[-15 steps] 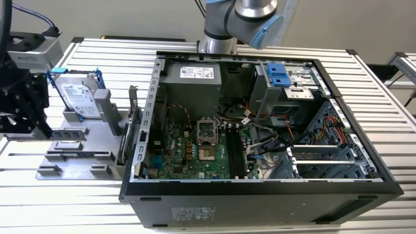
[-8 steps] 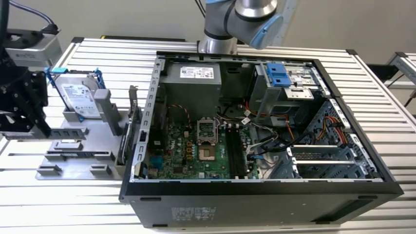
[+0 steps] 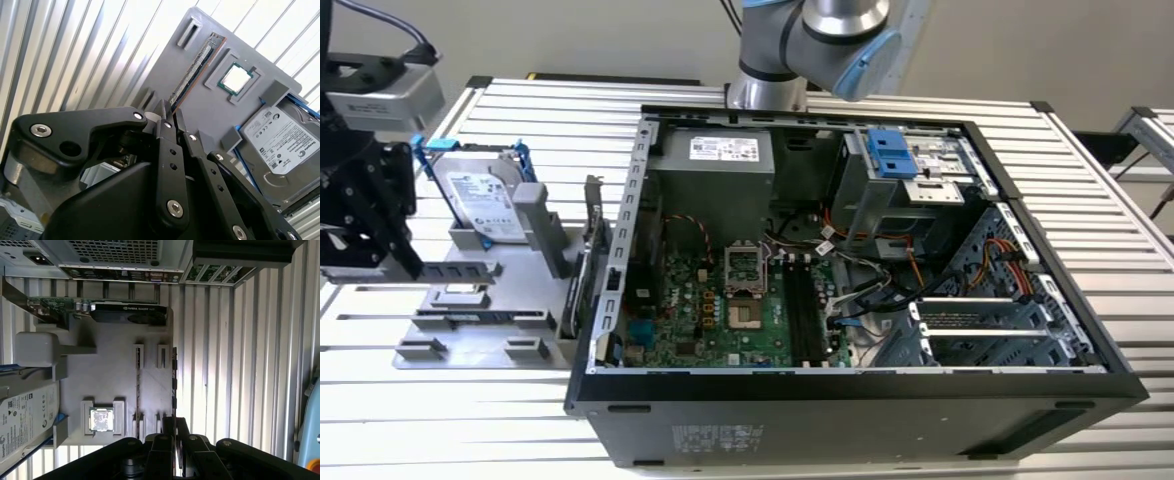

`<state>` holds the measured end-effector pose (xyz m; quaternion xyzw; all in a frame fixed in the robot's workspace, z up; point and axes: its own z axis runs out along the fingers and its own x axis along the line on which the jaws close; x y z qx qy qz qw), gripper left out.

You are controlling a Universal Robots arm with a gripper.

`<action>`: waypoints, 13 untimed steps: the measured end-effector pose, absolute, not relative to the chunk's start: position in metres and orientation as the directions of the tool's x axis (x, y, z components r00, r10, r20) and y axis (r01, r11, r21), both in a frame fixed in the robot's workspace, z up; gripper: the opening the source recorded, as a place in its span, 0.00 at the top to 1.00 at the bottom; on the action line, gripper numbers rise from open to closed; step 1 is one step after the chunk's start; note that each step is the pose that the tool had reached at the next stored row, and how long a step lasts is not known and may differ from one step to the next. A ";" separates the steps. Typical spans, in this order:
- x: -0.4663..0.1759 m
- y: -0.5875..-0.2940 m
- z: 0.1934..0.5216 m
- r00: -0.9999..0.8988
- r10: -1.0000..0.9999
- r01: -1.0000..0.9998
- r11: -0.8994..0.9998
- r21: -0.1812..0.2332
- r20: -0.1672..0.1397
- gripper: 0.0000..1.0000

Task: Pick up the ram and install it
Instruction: 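Pick up the ram and move it above insertion slot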

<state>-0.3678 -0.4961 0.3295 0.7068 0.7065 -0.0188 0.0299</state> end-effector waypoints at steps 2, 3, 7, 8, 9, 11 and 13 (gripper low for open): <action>-0.368 -0.496 0.330 0.001 0.998 1.000 0.000 0.016 -0.069 1.00; -0.368 -0.496 0.331 0.001 0.998 1.000 0.000 0.016 -0.069 1.00; -0.368 -0.496 0.333 0.001 0.998 1.000 0.000 0.016 -0.069 1.00; -0.368 -0.496 0.333 0.001 0.998 1.000 0.000 0.016 -0.069 1.00; -0.368 -0.496 0.333 0.001 0.998 1.000 0.000 0.016 -0.069 1.00; -0.368 -0.496 0.334 0.001 0.998 1.000 0.000 0.016 -0.069 1.00; -0.368 -0.496 0.335 0.001 0.998 1.000 0.000 0.016 -0.069 1.00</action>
